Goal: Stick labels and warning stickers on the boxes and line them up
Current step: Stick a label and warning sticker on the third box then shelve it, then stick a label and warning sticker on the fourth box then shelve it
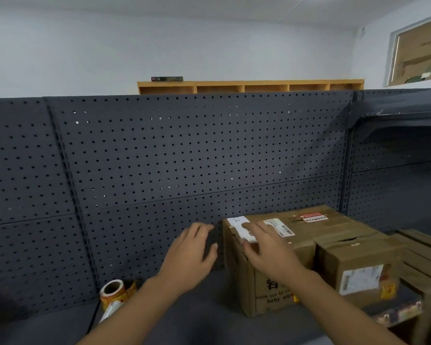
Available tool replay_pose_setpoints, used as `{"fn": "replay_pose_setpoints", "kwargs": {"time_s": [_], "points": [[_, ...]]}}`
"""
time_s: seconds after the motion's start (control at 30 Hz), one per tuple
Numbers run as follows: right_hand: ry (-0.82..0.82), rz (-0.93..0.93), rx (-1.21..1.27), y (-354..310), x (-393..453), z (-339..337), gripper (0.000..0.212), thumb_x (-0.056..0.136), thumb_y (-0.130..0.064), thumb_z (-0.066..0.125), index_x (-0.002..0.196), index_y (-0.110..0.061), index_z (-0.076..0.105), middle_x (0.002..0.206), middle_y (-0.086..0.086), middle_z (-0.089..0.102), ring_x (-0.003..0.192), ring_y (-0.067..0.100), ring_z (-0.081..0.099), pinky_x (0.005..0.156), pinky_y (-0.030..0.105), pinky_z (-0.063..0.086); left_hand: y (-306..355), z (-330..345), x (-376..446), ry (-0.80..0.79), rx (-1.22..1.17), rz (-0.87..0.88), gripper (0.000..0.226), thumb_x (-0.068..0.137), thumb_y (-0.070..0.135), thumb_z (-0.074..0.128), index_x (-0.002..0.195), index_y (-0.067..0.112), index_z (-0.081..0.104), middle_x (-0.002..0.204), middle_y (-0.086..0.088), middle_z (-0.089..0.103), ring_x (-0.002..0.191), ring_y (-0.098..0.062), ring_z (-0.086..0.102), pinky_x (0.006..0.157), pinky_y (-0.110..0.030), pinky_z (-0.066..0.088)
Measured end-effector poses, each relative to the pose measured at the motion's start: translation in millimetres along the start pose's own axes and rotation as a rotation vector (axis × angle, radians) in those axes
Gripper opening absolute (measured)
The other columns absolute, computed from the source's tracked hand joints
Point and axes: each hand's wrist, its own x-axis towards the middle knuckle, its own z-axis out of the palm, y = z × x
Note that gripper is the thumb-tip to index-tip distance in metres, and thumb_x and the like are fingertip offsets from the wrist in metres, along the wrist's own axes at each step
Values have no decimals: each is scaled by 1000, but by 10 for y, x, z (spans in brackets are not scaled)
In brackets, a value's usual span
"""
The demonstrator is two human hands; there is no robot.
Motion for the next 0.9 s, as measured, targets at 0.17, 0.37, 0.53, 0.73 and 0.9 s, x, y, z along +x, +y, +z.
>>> {"fn": "replay_pose_setpoints", "kwargs": {"time_s": [0.17, 0.37, 0.53, 0.73, 0.9], "points": [[-4, -105, -56, -302, -61, 192, 47, 103, -50, 44, 145, -30, 48, 136, -16, 49, 123, 8, 41, 103, 27, 36, -370, -112, -367, 2, 68, -43, 54, 105, 52, 39, 154, 31, 32, 149, 15, 39, 133, -10, 43, 107, -32, 44], [-61, -162, -19, -721, -102, 526, 52, 103, -52, 42, 148, -27, 47, 139, -15, 48, 131, 9, 40, 110, 27, 35, -760, -328, -784, 25, 115, -135, 57, 105, 52, 39, 156, 28, 31, 152, 11, 39, 135, -13, 43, 108, -33, 44], [-114, -223, -10, -1177, -99, 783, 52, 103, -52, 42, 147, -26, 49, 138, -13, 51, 132, 11, 41, 110, 30, 38, -1062, -579, -1182, 59, 122, -208, 54, 106, 50, 39, 155, 30, 29, 151, 13, 38, 136, -12, 41, 107, -32, 44], [-141, -225, 47, -1707, -88, 1093, 51, 104, -48, 47, 148, -23, 48, 137, -10, 53, 129, 12, 43, 105, 26, 40, -1511, -975, -1674, 58, 191, -302, 57, 105, 49, 42, 156, 25, 33, 153, 7, 41, 136, -17, 43, 108, -33, 43], [-168, -222, 108, -2138, -92, 1314, 49, 103, -46, 50, 147, -24, 49, 136, -11, 54, 127, 12, 45, 100, 27, 43, -1860, -1268, -2051, 56, 302, -336, 56, 104, 49, 42, 154, 26, 35, 147, 8, 44, 131, -18, 48, 104, -35, 46]]}}
